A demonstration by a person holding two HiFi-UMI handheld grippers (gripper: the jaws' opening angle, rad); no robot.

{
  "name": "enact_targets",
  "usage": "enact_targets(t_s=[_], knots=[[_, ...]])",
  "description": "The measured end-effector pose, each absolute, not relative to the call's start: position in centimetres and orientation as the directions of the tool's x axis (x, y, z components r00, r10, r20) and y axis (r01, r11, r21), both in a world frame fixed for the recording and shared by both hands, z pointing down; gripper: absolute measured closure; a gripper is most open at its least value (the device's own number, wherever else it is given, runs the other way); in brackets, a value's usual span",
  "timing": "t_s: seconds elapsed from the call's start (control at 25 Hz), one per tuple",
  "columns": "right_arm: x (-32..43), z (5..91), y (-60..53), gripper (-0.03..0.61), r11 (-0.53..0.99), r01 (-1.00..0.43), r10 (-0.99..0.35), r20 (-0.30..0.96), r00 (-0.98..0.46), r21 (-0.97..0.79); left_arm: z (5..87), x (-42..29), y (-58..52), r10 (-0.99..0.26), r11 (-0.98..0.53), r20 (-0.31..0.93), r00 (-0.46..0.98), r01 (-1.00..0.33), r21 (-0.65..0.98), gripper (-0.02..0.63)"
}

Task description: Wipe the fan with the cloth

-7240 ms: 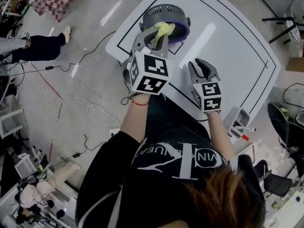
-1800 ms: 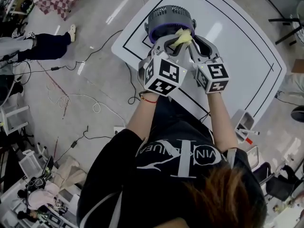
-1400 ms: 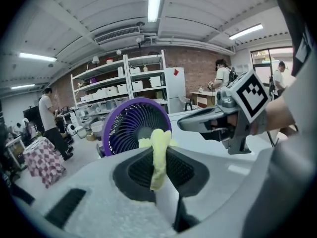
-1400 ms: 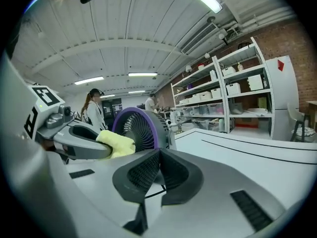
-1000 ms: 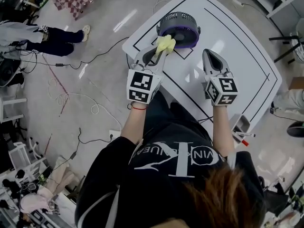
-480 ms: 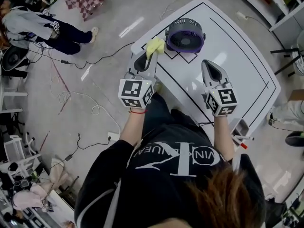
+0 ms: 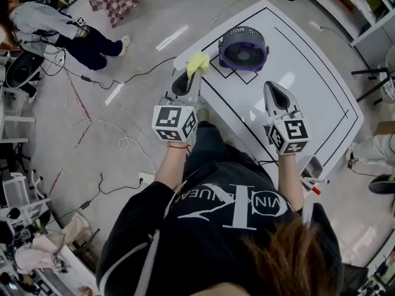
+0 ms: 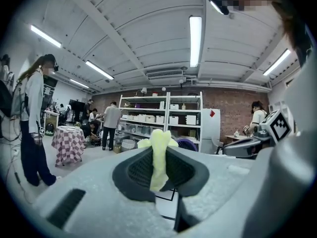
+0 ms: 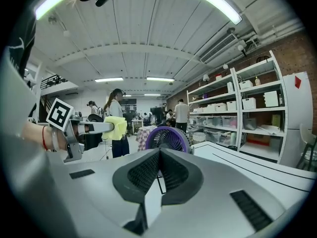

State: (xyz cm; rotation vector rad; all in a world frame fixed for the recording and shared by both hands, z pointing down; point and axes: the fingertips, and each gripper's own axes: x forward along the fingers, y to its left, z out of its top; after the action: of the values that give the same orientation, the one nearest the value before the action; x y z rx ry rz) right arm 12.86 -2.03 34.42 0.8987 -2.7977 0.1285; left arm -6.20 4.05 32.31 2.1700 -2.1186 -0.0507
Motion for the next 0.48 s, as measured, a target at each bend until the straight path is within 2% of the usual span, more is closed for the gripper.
enact_targets(t_s=[0.48], knots=[[13.7,35.1,-1.3,0.58,0.805,-0.592,-0.569,0.227,-0.791,-0.045,32.2,-5.2,4.4,-0.998,-0.035,0.048,0.041,-0.994,0.104,0.56]])
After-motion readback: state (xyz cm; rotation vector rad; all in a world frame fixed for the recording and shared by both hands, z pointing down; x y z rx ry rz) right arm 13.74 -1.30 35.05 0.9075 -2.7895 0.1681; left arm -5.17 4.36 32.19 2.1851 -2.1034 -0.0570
